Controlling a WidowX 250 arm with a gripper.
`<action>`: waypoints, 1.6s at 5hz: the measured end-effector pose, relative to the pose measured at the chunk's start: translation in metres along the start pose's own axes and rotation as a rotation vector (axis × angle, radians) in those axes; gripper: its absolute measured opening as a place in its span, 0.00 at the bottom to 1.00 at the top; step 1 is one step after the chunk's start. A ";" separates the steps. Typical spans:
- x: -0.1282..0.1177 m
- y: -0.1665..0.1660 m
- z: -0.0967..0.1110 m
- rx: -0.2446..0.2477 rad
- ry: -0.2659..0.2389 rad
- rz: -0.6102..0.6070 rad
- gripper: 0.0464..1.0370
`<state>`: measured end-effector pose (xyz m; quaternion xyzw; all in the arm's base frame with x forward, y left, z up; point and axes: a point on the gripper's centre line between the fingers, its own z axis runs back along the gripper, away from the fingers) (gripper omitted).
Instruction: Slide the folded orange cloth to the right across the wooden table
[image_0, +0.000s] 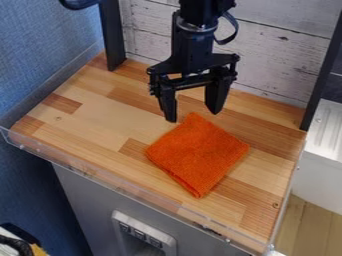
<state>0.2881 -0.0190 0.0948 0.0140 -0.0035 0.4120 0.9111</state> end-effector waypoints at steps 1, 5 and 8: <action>-0.001 -0.005 0.000 -0.006 0.001 0.031 0.63; -0.008 -0.030 -0.049 -0.024 0.038 0.049 0.01; -0.013 -0.024 -0.067 -0.045 0.027 0.026 0.01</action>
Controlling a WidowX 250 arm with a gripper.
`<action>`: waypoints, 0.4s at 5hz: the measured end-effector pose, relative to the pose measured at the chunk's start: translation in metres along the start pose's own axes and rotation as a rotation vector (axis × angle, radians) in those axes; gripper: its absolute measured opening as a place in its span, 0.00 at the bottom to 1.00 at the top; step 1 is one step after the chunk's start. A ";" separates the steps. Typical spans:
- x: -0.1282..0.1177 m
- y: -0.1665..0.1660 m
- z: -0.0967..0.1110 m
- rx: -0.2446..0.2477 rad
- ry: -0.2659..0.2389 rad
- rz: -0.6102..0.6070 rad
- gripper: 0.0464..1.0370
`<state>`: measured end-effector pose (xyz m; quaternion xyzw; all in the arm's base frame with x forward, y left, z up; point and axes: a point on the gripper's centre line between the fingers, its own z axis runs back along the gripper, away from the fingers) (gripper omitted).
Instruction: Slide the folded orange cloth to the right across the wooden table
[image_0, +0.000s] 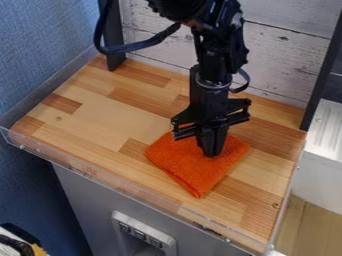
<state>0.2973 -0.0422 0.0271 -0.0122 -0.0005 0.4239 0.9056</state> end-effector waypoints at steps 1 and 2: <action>0.000 0.002 -0.005 -0.009 -0.012 -0.013 0.01; 0.003 0.002 -0.007 -0.018 -0.029 -0.019 0.01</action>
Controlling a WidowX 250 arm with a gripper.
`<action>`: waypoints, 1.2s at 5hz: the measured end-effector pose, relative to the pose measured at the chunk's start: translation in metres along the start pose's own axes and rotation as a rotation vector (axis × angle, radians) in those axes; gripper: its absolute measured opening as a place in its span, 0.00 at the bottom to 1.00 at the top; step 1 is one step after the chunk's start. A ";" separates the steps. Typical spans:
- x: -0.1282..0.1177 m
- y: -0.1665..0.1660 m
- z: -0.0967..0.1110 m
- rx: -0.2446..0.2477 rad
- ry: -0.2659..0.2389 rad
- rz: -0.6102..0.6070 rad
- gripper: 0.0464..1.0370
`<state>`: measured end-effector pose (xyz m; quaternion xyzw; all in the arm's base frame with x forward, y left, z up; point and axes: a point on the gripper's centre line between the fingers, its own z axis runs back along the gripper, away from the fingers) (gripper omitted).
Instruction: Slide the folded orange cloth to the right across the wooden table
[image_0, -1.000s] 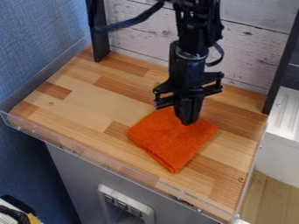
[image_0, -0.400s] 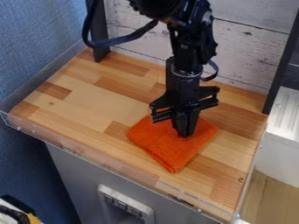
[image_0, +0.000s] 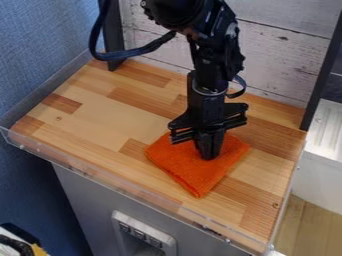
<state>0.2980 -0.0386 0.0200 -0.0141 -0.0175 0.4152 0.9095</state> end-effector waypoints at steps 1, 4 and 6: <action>0.004 0.005 -0.003 0.015 -0.003 0.001 0.01; 0.006 -0.022 -0.003 0.049 0.005 -0.335 0.01; -0.002 -0.048 -0.008 0.055 0.034 -0.590 0.01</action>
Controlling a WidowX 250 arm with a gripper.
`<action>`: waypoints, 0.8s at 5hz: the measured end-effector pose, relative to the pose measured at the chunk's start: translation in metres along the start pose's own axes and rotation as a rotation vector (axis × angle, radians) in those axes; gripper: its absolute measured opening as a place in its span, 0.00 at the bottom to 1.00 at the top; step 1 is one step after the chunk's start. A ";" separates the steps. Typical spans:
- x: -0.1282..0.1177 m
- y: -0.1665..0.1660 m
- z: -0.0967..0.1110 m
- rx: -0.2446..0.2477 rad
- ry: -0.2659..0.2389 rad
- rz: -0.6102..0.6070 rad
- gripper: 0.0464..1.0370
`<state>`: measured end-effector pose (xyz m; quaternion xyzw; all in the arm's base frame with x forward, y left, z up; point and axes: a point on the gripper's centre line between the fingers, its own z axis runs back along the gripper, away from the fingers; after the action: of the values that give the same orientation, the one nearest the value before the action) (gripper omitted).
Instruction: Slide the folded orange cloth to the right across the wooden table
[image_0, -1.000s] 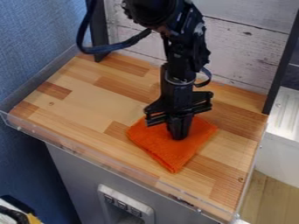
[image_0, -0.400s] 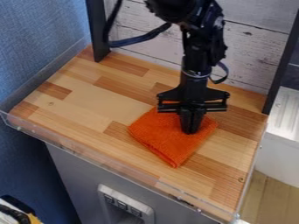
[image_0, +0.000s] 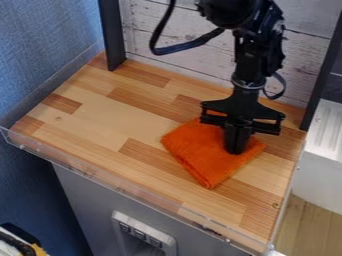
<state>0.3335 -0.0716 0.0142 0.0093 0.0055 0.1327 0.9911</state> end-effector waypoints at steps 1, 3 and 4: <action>0.005 -0.008 0.001 -0.005 0.009 -0.098 0.01; 0.008 -0.021 0.003 -0.018 0.014 -0.224 0.03; 0.009 -0.027 0.011 -0.017 0.018 -0.267 0.17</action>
<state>0.3489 -0.0952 0.0242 -0.0009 0.0145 -0.0003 0.9999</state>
